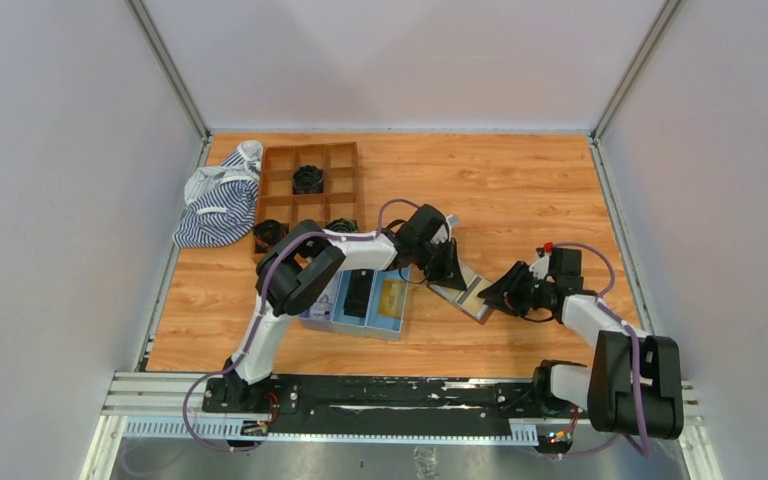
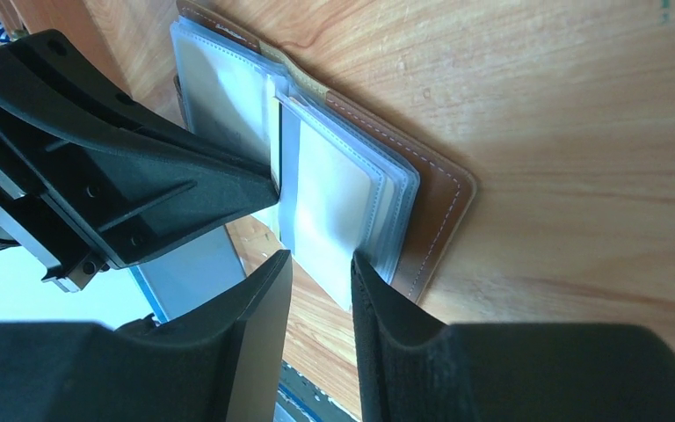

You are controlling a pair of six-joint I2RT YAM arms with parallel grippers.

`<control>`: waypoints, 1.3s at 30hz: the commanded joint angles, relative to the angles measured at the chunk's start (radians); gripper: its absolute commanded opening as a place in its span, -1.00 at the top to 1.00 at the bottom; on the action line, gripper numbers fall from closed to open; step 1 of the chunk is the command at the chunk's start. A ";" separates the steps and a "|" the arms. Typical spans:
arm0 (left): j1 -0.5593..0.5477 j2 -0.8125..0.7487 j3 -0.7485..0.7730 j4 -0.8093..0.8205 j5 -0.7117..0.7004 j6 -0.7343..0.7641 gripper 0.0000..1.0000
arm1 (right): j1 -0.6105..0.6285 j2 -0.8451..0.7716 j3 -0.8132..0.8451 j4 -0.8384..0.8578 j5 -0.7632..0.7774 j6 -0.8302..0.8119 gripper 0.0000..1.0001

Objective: Take the credit cards out of the card holder
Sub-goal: Remove the credit card from the card holder.

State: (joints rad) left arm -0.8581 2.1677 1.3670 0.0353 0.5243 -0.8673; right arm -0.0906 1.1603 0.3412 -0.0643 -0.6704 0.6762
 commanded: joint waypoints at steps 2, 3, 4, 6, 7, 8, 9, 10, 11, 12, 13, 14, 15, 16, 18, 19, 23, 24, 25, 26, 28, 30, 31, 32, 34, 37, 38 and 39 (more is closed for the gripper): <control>-0.004 -0.018 -0.008 -0.012 0.020 0.010 0.72 | -0.003 0.055 -0.045 0.025 0.039 -0.006 0.29; -0.004 -0.016 -0.008 -0.012 0.021 0.010 0.69 | -0.002 0.059 -0.046 0.029 0.043 -0.005 0.29; -0.004 -0.014 -0.007 -0.012 0.023 0.010 0.66 | -0.003 0.063 -0.044 0.030 0.048 -0.007 0.29; -0.002 -0.011 -0.005 -0.012 0.029 0.011 0.62 | -0.003 0.073 -0.044 0.031 0.059 -0.010 0.30; -0.002 -0.010 -0.003 -0.012 0.033 0.013 0.61 | -0.003 0.076 -0.044 0.031 0.063 -0.012 0.30; -0.001 -0.008 -0.002 -0.012 0.035 0.014 0.61 | -0.003 0.082 -0.044 0.034 0.066 -0.013 0.30; 0.000 -0.008 -0.001 -0.012 0.038 0.014 0.61 | -0.003 0.087 -0.045 0.042 0.066 -0.012 0.30; 0.002 -0.009 -0.001 -0.012 0.040 0.016 0.62 | -0.003 0.095 -0.046 0.050 0.064 -0.013 0.30; 0.003 -0.009 0.000 -0.012 0.042 0.016 0.65 | -0.003 0.103 -0.047 0.056 0.059 -0.012 0.30; 0.005 -0.008 0.003 -0.012 0.044 0.016 0.70 | -0.003 0.113 -0.049 0.056 0.055 -0.013 0.30; 0.007 -0.007 0.005 -0.012 0.047 0.016 0.74 | -0.003 0.123 -0.049 0.088 0.047 -0.013 0.30; 0.008 -0.004 0.008 -0.012 0.054 0.017 0.76 | -0.003 0.134 -0.050 0.102 0.041 -0.012 0.30; 0.010 -0.003 0.010 -0.012 0.061 0.017 0.78 | -0.003 0.144 -0.049 0.111 0.036 -0.011 0.30; 0.011 -0.001 0.014 -0.012 0.068 0.020 0.79 | -0.003 0.154 -0.047 0.121 0.031 -0.009 0.31; 0.011 0.000 0.018 -0.012 0.079 0.023 0.79 | -0.003 0.172 -0.043 0.136 0.023 -0.007 0.31; 0.013 0.001 0.019 -0.011 0.087 0.023 0.80 | -0.003 0.182 -0.040 0.138 0.022 -0.008 0.31; 0.013 0.006 0.027 -0.003 0.121 0.023 0.81 | -0.002 0.203 -0.033 0.145 0.018 -0.013 0.31; 0.013 0.007 0.027 0.004 0.131 0.022 0.80 | -0.001 0.208 -0.033 0.148 0.018 -0.013 0.31; 0.013 0.009 0.028 0.007 0.139 0.021 0.82 | -0.001 0.212 -0.032 0.149 0.018 -0.015 0.31; 0.013 0.009 0.028 0.011 0.145 0.021 0.88 | -0.001 0.219 -0.030 0.149 0.018 -0.018 0.31; 0.015 0.006 0.026 0.012 0.148 0.024 1.00 | -0.001 0.227 -0.027 0.145 0.023 -0.021 0.32; 0.021 -0.004 0.015 0.012 0.136 0.029 1.00 | -0.001 0.231 -0.026 0.139 0.029 -0.025 0.32; 0.025 -0.011 0.005 0.012 0.125 0.034 1.00 | -0.003 0.231 -0.025 0.132 0.036 -0.029 0.33; 0.032 -0.019 -0.006 0.012 0.115 0.039 1.00 | -0.003 0.230 -0.023 0.121 0.044 -0.035 0.32; 0.047 -0.034 -0.028 0.012 0.101 0.047 1.00 | -0.003 0.227 -0.022 0.112 0.050 -0.038 0.33; 0.070 -0.050 -0.054 0.012 0.092 0.054 1.00 | -0.003 0.225 -0.022 0.104 0.058 -0.037 0.33; 0.078 -0.054 -0.059 0.012 0.093 0.056 1.00 | -0.003 0.225 -0.021 0.104 0.058 -0.037 0.32; 0.084 -0.058 -0.064 0.012 0.094 0.059 1.00 | -0.003 0.227 -0.021 0.104 0.059 -0.037 0.33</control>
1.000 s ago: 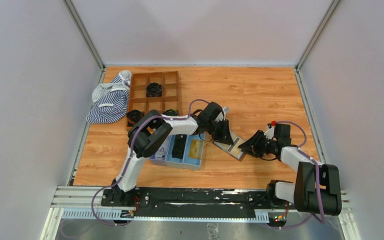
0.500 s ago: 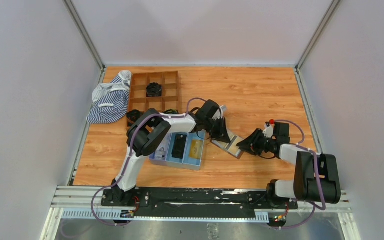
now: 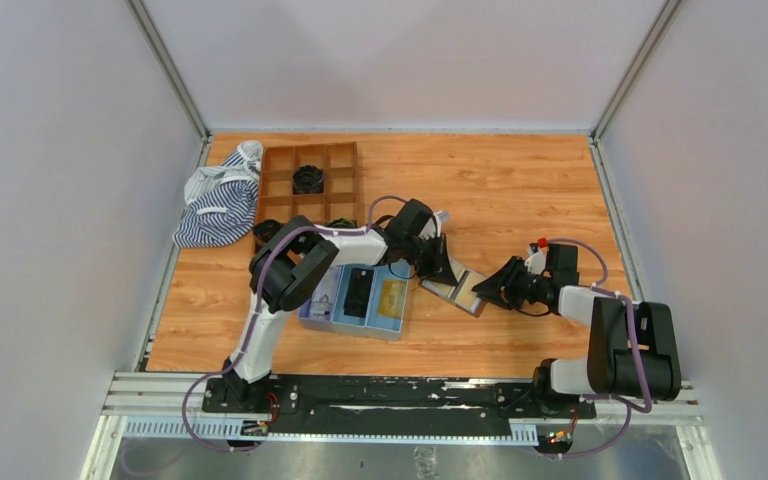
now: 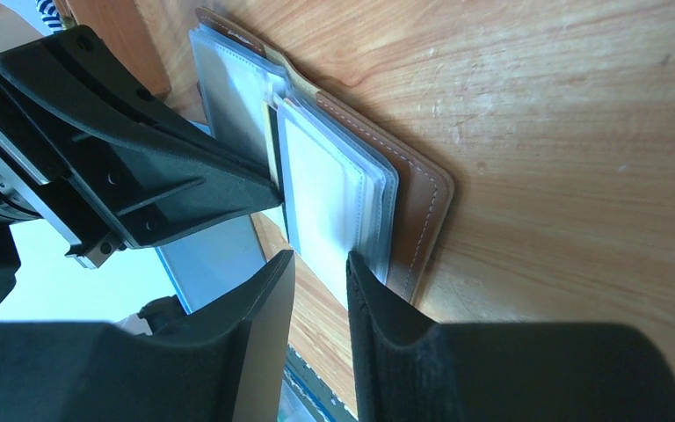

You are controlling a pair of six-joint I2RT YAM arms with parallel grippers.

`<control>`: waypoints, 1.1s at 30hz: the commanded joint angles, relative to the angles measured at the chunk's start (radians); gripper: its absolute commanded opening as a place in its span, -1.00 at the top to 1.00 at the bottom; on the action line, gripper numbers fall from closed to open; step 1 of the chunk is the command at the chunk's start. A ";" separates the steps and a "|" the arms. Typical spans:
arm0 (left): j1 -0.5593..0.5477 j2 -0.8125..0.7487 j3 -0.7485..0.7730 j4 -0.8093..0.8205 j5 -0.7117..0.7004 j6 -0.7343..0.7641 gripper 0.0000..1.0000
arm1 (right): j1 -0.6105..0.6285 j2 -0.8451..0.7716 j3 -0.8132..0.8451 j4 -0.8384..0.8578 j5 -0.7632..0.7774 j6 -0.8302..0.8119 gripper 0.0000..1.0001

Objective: Take the credit cards out of the card holder
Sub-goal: Remove the credit card from the card holder.

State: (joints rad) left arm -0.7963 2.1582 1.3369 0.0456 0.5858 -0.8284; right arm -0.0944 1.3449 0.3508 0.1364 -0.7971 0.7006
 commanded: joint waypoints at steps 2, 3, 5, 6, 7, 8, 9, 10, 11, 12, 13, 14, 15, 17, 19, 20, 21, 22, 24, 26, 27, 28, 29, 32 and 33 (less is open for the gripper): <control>0.034 -0.060 -0.041 0.002 0.032 0.027 1.00 | 0.001 0.049 -0.029 -0.096 0.186 -0.062 0.33; 0.037 -0.063 -0.044 0.002 0.031 0.029 1.00 | 0.001 0.052 -0.027 -0.096 0.185 -0.062 0.33; 0.041 -0.067 -0.045 0.002 0.035 0.032 1.00 | 0.001 0.055 -0.027 -0.096 0.185 -0.062 0.33; 0.042 -0.069 -0.044 0.002 0.037 0.033 1.00 | 0.001 0.056 -0.025 -0.096 0.185 -0.061 0.33; 0.043 -0.070 -0.043 0.002 0.038 0.034 1.00 | 0.001 0.057 -0.024 -0.096 0.185 -0.061 0.33; 0.044 -0.070 -0.043 0.002 0.040 0.033 1.00 | 0.001 0.057 -0.023 -0.096 0.186 -0.061 0.34; 0.045 -0.074 -0.043 0.002 0.041 0.034 1.00 | 0.001 0.057 -0.023 -0.096 0.187 -0.061 0.34; 0.046 -0.077 -0.044 0.002 0.040 0.036 1.00 | 0.001 0.057 -0.023 -0.096 0.188 -0.062 0.34; 0.047 -0.081 -0.045 0.002 0.041 0.037 1.00 | 0.001 0.057 -0.024 -0.097 0.188 -0.061 0.34; 0.050 -0.085 -0.047 0.002 0.039 0.038 1.00 | 0.001 0.057 -0.023 -0.098 0.187 -0.061 0.34; 0.054 -0.089 -0.049 0.001 0.037 0.042 1.00 | 0.001 0.057 -0.023 -0.098 0.187 -0.061 0.34; 0.059 -0.092 -0.052 0.002 0.037 0.042 1.00 | 0.001 0.056 -0.023 -0.098 0.187 -0.061 0.34; 0.065 -0.094 -0.054 0.001 0.037 0.043 1.00 | 0.001 0.056 -0.023 -0.099 0.187 -0.062 0.34; 0.073 -0.098 -0.060 0.001 0.041 0.043 1.00 | 0.001 0.053 -0.024 -0.101 0.187 -0.063 0.34; 0.075 -0.100 -0.064 0.001 0.043 0.044 1.00 | 0.001 0.051 -0.023 -0.103 0.184 -0.065 0.34; 0.075 -0.098 -0.063 0.000 0.046 0.044 1.00 | 0.001 0.051 -0.020 -0.105 0.183 -0.067 0.34; 0.075 -0.096 -0.061 -0.001 0.051 0.043 1.00 | 0.001 0.049 -0.018 -0.108 0.184 -0.070 0.34; 0.075 -0.095 -0.061 0.000 0.054 0.044 1.00 | 0.001 0.046 -0.013 -0.114 0.187 -0.073 0.34; 0.075 -0.093 -0.056 0.000 0.057 0.045 1.00 | 0.001 0.037 -0.004 -0.128 0.199 -0.077 0.34; 0.075 -0.089 -0.047 0.000 0.056 0.048 1.00 | 0.001 0.030 0.005 -0.132 0.206 -0.086 0.34; 0.075 -0.088 -0.034 -0.011 0.057 0.054 1.00 | 0.001 0.026 0.009 -0.156 0.208 -0.087 0.34; 0.075 -0.085 -0.014 -0.048 0.050 0.072 1.00 | 0.001 0.021 0.013 -0.169 0.214 -0.090 0.34; 0.075 -0.082 0.024 -0.118 0.030 0.106 1.00 | 0.001 0.014 0.017 -0.177 0.215 -0.093 0.34; 0.071 -0.090 0.104 -0.273 -0.016 0.203 1.00 | 0.001 -0.003 0.020 -0.190 0.215 -0.093 0.33; 0.071 -0.097 0.115 -0.294 -0.027 0.217 1.00 | 0.001 -0.007 0.022 -0.194 0.216 -0.093 0.33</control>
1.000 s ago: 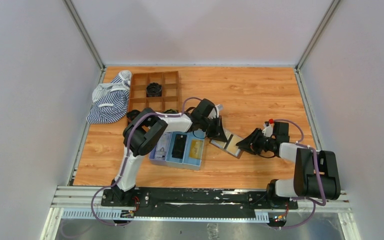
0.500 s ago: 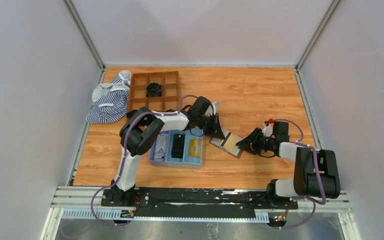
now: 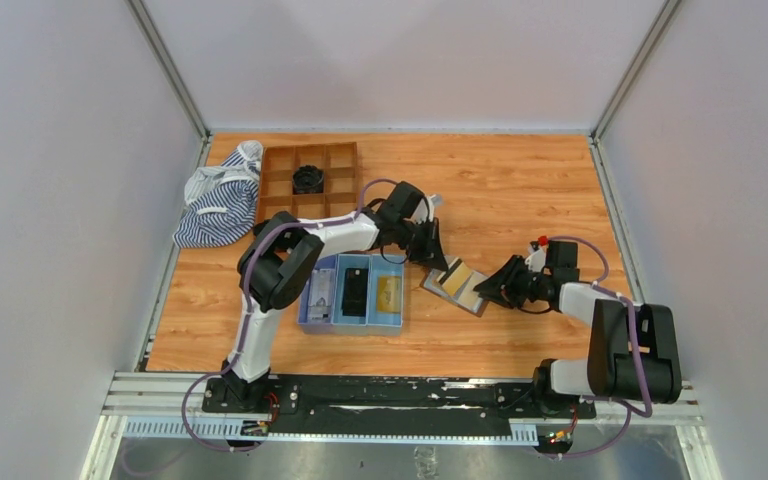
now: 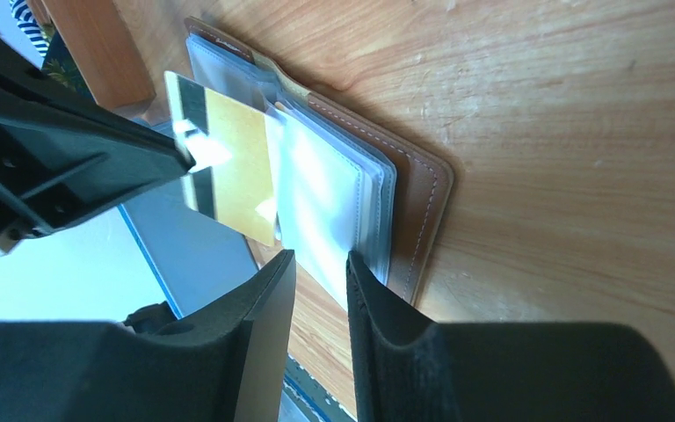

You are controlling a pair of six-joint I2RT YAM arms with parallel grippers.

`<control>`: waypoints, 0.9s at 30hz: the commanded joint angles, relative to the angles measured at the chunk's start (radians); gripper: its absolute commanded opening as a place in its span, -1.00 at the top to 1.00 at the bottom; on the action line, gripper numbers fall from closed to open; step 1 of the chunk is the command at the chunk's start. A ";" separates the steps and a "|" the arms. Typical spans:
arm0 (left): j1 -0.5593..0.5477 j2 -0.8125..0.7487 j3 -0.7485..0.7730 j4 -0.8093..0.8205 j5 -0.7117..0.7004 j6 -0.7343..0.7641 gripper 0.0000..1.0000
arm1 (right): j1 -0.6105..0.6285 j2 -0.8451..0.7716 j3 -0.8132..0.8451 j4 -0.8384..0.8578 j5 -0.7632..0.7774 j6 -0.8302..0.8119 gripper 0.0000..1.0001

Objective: Take the credit cards out of the card holder
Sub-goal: Remove the credit card from the card holder, then place the credit card in the storage box.

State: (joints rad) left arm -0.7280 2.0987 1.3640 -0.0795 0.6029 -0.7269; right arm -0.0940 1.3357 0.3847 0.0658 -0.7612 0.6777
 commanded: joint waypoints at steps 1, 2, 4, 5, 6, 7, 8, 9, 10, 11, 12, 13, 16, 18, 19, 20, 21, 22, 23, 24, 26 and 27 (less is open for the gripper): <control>0.002 -0.042 0.100 -0.192 -0.050 0.129 1.00 | 0.000 -0.003 -0.011 -0.126 0.178 -0.070 0.33; 0.002 -0.045 0.111 -0.208 -0.053 0.138 1.00 | 0.000 -0.006 -0.010 -0.127 0.173 -0.067 0.33; 0.002 -0.047 0.114 -0.220 -0.046 0.144 1.00 | 0.000 -0.015 -0.006 -0.128 0.164 -0.064 0.33; 0.002 -0.047 0.110 -0.221 -0.044 0.144 1.00 | 0.000 -0.020 -0.004 -0.129 0.159 -0.061 0.33; 0.002 -0.047 0.107 -0.223 -0.043 0.145 1.00 | 0.000 -0.024 0.000 -0.130 0.155 -0.060 0.32; 0.001 -0.046 0.102 -0.224 -0.044 0.145 1.00 | 0.000 -0.029 0.003 -0.133 0.153 -0.060 0.32; 0.001 -0.047 0.100 -0.225 -0.045 0.146 1.00 | 0.000 -0.033 0.007 -0.137 0.151 -0.060 0.32; 0.000 -0.048 0.097 -0.224 -0.045 0.146 1.00 | 0.000 -0.038 0.012 -0.141 0.151 -0.059 0.32; -0.002 -0.051 0.096 -0.225 -0.045 0.146 1.00 | 0.000 -0.043 0.015 -0.146 0.150 -0.059 0.32; -0.003 -0.054 0.094 -0.224 -0.047 0.146 1.00 | 0.001 -0.046 0.018 -0.150 0.149 -0.061 0.32; -0.006 -0.058 0.094 -0.225 -0.048 0.146 1.00 | 0.001 -0.048 0.021 -0.152 0.149 -0.060 0.32; -0.009 -0.063 0.095 -0.227 -0.050 0.145 1.00 | 0.000 -0.052 0.022 -0.155 0.148 -0.061 0.32; -0.018 -0.086 0.103 -0.237 -0.057 0.145 1.00 | 0.001 -0.060 0.024 -0.158 0.142 -0.060 0.31; -0.024 -0.100 0.107 -0.242 -0.061 0.140 1.00 | 0.000 -0.071 0.026 -0.162 0.139 -0.057 0.31; -0.027 -0.108 0.109 -0.244 -0.063 0.137 1.00 | 0.001 -0.076 0.027 -0.165 0.137 -0.055 0.31; -0.031 -0.113 0.114 -0.250 -0.068 0.139 1.00 | 0.000 -0.082 0.029 -0.167 0.136 -0.053 0.31; -0.036 -0.116 0.118 -0.258 -0.077 0.142 1.00 | 0.000 -0.089 0.030 -0.169 0.133 -0.049 0.31; -0.039 -0.119 0.122 -0.264 -0.083 0.145 1.00 | 0.000 -0.095 0.032 -0.170 0.132 -0.048 0.31; -0.043 -0.121 0.126 -0.270 -0.086 0.145 1.00 | 0.000 -0.103 0.034 -0.171 0.131 -0.046 0.30; -0.046 -0.124 0.130 -0.272 -0.086 0.145 1.00 | 0.000 -0.108 0.036 -0.173 0.132 -0.046 0.30; -0.049 -0.130 0.134 -0.276 -0.086 0.142 1.00 | 0.000 -0.112 0.037 -0.173 0.134 -0.046 0.28; -0.049 -0.134 0.139 -0.280 -0.087 0.142 1.00 | 0.000 -0.111 0.040 -0.175 0.132 -0.047 0.28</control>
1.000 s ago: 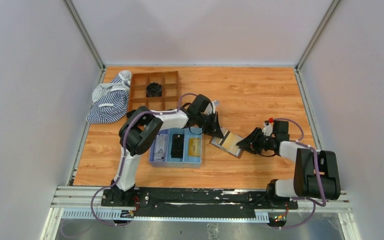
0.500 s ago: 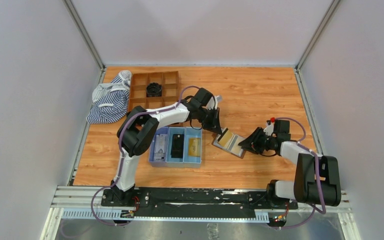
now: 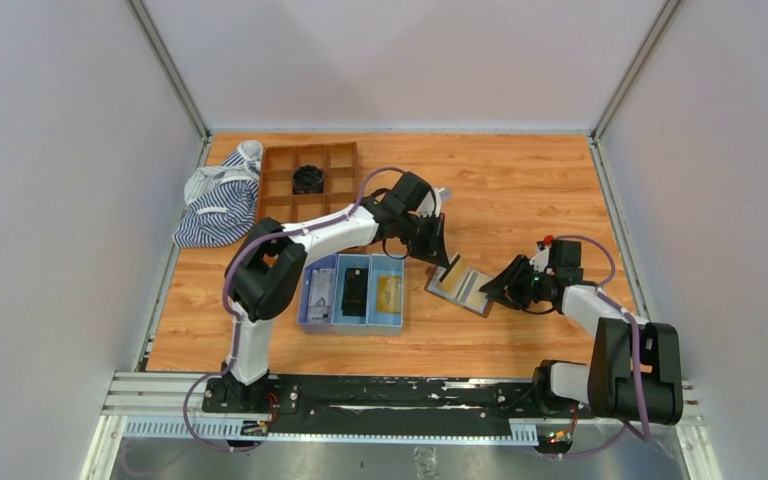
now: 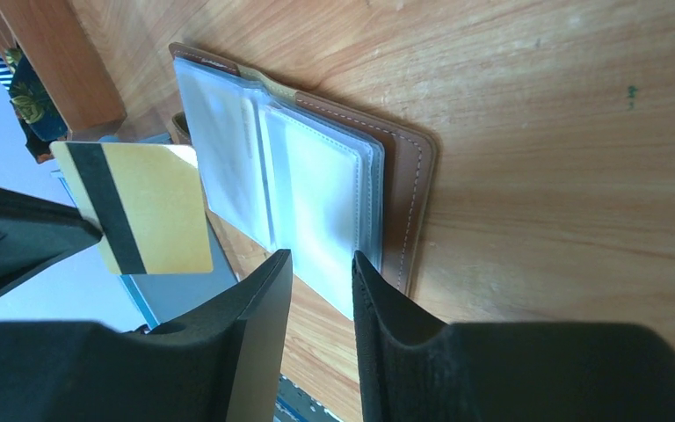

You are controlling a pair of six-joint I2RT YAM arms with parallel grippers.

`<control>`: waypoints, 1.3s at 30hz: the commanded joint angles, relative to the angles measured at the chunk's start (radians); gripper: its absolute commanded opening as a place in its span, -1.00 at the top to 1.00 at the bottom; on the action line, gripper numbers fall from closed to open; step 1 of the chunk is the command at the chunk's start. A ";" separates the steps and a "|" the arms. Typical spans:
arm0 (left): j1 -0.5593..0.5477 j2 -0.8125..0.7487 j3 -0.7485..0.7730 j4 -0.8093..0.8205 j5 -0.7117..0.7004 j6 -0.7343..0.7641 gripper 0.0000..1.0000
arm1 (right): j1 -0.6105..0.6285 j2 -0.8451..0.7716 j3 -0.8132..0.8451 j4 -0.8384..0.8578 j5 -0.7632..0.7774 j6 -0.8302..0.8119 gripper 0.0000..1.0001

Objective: Take the credit cards out of the card holder
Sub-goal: Place the credit card in the storage box.

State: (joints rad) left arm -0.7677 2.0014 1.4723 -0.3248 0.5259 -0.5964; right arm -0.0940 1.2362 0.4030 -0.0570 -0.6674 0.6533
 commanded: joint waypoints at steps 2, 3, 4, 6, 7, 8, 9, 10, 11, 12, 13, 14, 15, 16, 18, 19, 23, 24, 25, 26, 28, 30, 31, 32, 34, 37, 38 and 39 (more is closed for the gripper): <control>-0.013 -0.046 0.036 -0.044 -0.015 0.016 1.00 | 0.000 -0.009 0.019 -0.052 0.034 -0.022 0.28; -0.013 -0.051 0.039 -0.052 -0.016 0.016 1.00 | 0.000 -0.011 0.019 -0.053 0.034 -0.022 0.28; -0.014 -0.057 0.040 -0.057 -0.021 0.016 1.00 | 0.000 -0.011 0.017 -0.053 0.034 -0.023 0.28; -0.015 -0.075 0.043 -0.070 -0.027 0.020 1.00 | 0.000 -0.015 0.016 -0.055 0.035 -0.023 0.28; -0.015 -0.085 0.045 -0.077 -0.032 0.021 1.00 | 0.000 -0.018 0.015 -0.056 0.036 -0.023 0.28; -0.015 -0.098 0.045 -0.087 -0.034 0.022 1.00 | 0.001 -0.019 0.016 -0.058 0.037 -0.023 0.28; -0.015 -0.110 0.044 -0.092 -0.036 0.023 1.00 | 0.001 -0.021 0.015 -0.059 0.037 -0.023 0.28; -0.015 -0.125 0.043 -0.099 -0.037 0.023 1.00 | 0.000 -0.021 0.016 -0.060 0.037 -0.023 0.28; -0.015 -0.137 0.044 -0.105 -0.039 0.025 1.00 | 0.000 -0.021 0.017 -0.060 0.039 -0.023 0.28; -0.015 -0.147 0.044 -0.111 -0.041 0.027 1.00 | 0.000 -0.021 0.017 -0.061 0.040 -0.023 0.28; -0.015 -0.158 0.044 -0.118 -0.042 0.027 1.00 | 0.000 -0.020 0.016 -0.061 0.040 -0.023 0.27; -0.015 -0.167 0.045 -0.124 -0.045 0.029 1.00 | 0.000 -0.018 0.018 -0.060 0.039 -0.024 0.28; -0.015 -0.177 0.044 -0.130 -0.046 0.029 1.00 | 0.000 -0.017 0.018 -0.060 0.038 -0.024 0.28; -0.015 -0.187 0.044 -0.136 -0.046 0.029 1.00 | 0.000 -0.017 0.019 -0.060 0.035 -0.024 0.28; -0.015 -0.208 0.039 -0.150 -0.050 0.031 1.00 | 0.001 -0.022 0.020 -0.062 0.033 -0.024 0.27; -0.015 -0.219 0.034 -0.157 -0.053 0.033 1.00 | 0.000 -0.024 0.021 -0.064 0.034 -0.025 0.28; -0.015 -0.280 0.013 -0.198 -0.079 0.045 1.00 | 0.000 -0.028 0.019 -0.067 0.035 -0.027 0.28; -0.013 -0.304 0.002 -0.203 -0.085 0.045 1.00 | 0.000 -0.024 0.019 -0.069 0.036 -0.029 0.27; -0.012 -0.325 -0.010 -0.207 -0.093 0.044 1.00 | 0.000 -0.021 0.018 -0.068 0.036 -0.030 0.27; -0.010 -0.345 -0.024 -0.210 -0.102 0.042 1.00 | 0.000 -0.018 0.017 -0.067 0.037 -0.032 0.27; -0.002 -0.384 -0.049 -0.223 -0.117 0.042 1.00 | 0.001 -0.011 0.016 -0.066 0.036 -0.034 0.27; 0.010 -0.422 -0.076 -0.241 -0.142 0.043 1.00 | 0.001 -0.008 0.016 -0.063 0.035 -0.036 0.27; 0.014 -0.443 -0.089 -0.250 -0.158 0.043 1.00 | 0.001 -0.007 0.017 -0.064 0.035 -0.036 0.27; 0.020 -0.463 -0.104 -0.257 -0.174 0.043 1.00 | 0.001 -0.006 0.019 -0.063 0.035 -0.036 0.28; 0.030 -0.498 -0.129 -0.267 -0.201 0.042 1.00 | 0.001 -0.005 0.019 -0.063 0.034 -0.038 0.28; 0.046 -0.530 -0.167 -0.279 -0.218 0.043 1.00 | 0.002 -0.003 0.020 -0.063 0.031 -0.040 0.28; 0.050 -0.537 -0.176 -0.287 -0.225 0.047 1.00 | 0.001 -0.003 0.019 -0.065 0.031 -0.041 0.28; 0.052 -0.543 -0.185 -0.297 -0.235 0.050 1.00 | 0.001 -0.002 0.018 -0.065 0.030 -0.041 0.28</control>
State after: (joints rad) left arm -0.7322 1.4891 1.3285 -0.5659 0.3431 -0.5667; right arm -0.0940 1.2232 0.4030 -0.0906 -0.6498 0.6323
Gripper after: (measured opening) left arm 0.003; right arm 0.362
